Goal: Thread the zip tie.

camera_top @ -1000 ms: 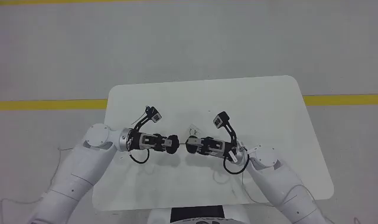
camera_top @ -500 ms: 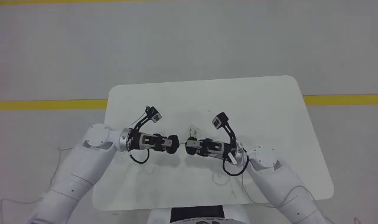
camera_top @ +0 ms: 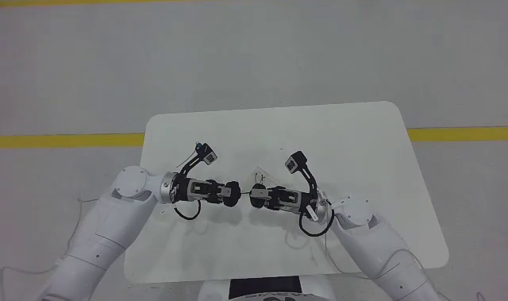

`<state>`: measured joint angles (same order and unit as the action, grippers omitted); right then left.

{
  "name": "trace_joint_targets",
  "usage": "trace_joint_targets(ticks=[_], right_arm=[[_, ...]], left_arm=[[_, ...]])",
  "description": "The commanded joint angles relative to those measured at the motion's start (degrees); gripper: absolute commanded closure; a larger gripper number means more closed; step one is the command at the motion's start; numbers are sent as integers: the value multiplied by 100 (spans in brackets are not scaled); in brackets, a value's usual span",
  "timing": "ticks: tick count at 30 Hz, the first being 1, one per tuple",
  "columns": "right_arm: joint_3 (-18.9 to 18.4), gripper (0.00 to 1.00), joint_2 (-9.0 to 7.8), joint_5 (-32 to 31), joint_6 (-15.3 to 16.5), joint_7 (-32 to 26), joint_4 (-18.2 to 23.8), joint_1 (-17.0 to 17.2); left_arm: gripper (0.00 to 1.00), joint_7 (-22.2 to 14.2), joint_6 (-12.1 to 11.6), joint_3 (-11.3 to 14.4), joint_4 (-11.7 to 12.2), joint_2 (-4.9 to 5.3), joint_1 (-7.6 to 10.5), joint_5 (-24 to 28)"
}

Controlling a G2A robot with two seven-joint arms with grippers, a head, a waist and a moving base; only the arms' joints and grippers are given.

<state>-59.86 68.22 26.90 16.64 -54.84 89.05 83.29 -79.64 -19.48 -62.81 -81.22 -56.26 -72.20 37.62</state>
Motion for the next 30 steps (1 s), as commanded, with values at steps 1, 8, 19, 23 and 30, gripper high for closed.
trace_joint_targets(ticks=[1,8,19,23,30], right_arm=[[5,100,-4,0,-6,0,-4,-6],[7,100,-16,13,14,45,-7,-9],[-23,100,-35,110,29,134,-3,14],[-9,100,-33,156,35,203,-5,21],[-27,100,-32,290,98,294,-10,30]], left_arm=[[100,0,0,0,0,0,0,0],[39,0,0,0,0,0,0,0],[0,290,37,12,-223,31,-102,-37],[0,250,1,20,-272,44,-127,-20],[0,288,9,22,-288,46,-134,-14]])
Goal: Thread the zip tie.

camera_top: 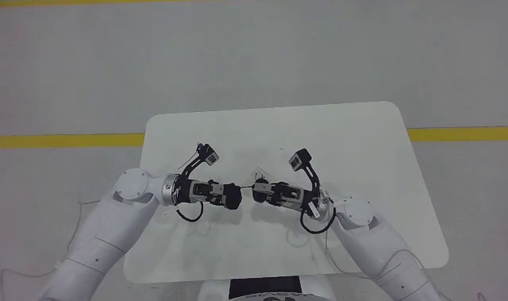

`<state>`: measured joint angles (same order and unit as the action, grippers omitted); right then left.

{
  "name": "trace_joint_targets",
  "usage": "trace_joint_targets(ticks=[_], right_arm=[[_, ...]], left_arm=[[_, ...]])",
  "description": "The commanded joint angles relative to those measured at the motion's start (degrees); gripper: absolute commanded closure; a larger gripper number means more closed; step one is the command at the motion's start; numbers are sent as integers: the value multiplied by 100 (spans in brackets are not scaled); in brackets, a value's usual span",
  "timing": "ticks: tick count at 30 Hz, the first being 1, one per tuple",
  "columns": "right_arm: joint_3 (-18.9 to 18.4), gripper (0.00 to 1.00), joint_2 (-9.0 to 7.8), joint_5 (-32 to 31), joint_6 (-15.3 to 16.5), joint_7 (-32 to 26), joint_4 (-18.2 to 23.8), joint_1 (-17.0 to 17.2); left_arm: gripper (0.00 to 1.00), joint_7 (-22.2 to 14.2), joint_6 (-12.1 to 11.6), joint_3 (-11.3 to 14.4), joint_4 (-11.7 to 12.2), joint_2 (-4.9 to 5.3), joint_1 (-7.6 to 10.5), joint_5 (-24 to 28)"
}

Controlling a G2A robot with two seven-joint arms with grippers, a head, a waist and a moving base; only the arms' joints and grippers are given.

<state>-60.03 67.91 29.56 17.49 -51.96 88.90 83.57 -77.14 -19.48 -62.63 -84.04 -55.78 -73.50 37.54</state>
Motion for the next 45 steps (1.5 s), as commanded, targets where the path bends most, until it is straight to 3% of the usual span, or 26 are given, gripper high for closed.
trace_joint_targets(ticks=[1,18,26,45], right_arm=[[-20,100,-2,45,29,13,12,7],[53,100,-9,112,-11,-56,81,2],[157,100,-1,-59,-140,8,18,-87],[75,100,-71,-474,-352,121,99,-19]], left_arm=[[0,140,35,26,-50,-6,-14,-28],[0,172,70,109,-51,25,-17,-8],[50,161,56,170,-22,33,24,-22],[65,297,83,245,60,67,68,-152]])
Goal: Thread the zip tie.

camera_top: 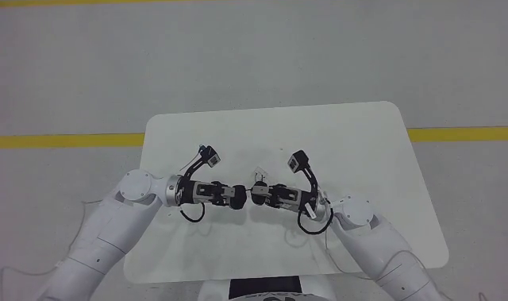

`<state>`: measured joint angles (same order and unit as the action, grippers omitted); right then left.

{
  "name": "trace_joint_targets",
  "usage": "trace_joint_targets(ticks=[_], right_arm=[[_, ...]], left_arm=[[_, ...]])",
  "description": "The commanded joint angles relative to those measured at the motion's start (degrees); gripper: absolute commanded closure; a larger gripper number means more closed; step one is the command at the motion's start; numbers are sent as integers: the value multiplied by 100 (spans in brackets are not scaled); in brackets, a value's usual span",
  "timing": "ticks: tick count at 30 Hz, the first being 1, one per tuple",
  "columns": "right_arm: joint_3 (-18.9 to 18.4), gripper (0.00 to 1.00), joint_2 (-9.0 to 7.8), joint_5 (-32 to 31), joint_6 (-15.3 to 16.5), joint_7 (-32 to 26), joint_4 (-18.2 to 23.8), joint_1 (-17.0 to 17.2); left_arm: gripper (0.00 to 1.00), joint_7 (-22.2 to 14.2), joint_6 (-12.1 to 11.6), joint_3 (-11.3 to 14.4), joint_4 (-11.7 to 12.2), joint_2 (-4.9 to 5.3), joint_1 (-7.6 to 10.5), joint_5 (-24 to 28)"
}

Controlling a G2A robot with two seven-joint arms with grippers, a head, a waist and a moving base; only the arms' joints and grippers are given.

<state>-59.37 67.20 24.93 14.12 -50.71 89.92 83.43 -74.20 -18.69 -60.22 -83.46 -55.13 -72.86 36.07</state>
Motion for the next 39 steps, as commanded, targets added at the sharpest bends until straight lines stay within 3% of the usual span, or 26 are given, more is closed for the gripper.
trace_joint_targets(ticks=[1,24,32,39], right_arm=[[17,100,-1,-18,-26,-5,-4,-10],[137,100,-14,-48,-111,-25,-67,-92],[146,100,-23,-47,-129,-10,-65,-92],[159,100,-28,-23,-115,-17,-80,-109]], left_arm=[[65,8,6,8,2,3,6,-10],[76,123,27,95,27,38,50,-61],[86,151,34,116,33,51,58,-54],[87,158,31,142,56,59,77,-54]])
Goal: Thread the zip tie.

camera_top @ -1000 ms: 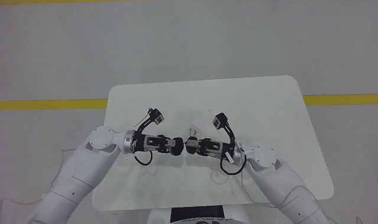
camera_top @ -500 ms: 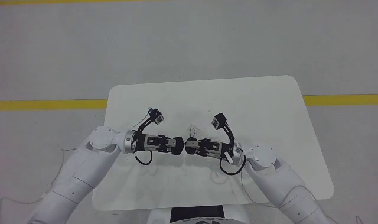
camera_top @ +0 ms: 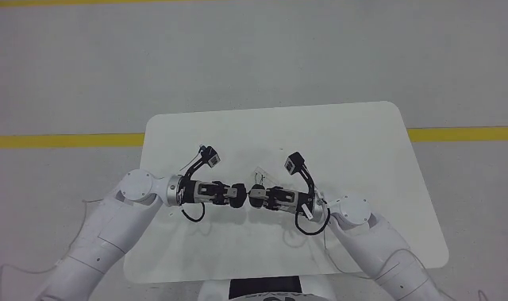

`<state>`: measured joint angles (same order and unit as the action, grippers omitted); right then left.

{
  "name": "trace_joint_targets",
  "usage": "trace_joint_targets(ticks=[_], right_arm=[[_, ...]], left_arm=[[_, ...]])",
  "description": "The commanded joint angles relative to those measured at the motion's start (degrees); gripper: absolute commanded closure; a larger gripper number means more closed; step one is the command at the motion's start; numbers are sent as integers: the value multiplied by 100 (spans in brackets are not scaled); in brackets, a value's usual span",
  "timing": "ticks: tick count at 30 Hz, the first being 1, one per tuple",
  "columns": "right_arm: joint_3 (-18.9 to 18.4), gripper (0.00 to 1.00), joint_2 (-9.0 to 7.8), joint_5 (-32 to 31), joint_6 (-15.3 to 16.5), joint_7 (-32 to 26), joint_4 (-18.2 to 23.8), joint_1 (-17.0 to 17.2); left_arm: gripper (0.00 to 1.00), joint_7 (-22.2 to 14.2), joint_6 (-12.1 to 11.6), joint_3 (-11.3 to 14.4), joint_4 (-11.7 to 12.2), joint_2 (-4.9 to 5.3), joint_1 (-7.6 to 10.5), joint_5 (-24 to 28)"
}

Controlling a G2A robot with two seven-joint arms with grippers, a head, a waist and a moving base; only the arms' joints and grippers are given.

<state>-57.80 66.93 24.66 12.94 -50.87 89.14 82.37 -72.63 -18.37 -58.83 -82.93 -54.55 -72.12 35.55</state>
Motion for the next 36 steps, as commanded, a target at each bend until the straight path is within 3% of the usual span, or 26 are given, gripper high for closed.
trace_joint_targets(ticks=[1,19,27,36], right_arm=[[5,100,0,8,5,-3,-2,-6],[32,100,-15,42,33,-25,-4,-13],[41,100,-25,44,53,-67,-5,-21],[48,100,-32,62,74,-75,-35,-27]], left_arm=[[88,0,-1,7,5,2,5,-1],[92,37,-8,87,30,17,51,-15],[100,65,-8,117,41,24,65,-11],[100,66,-8,155,58,32,95,-46]])
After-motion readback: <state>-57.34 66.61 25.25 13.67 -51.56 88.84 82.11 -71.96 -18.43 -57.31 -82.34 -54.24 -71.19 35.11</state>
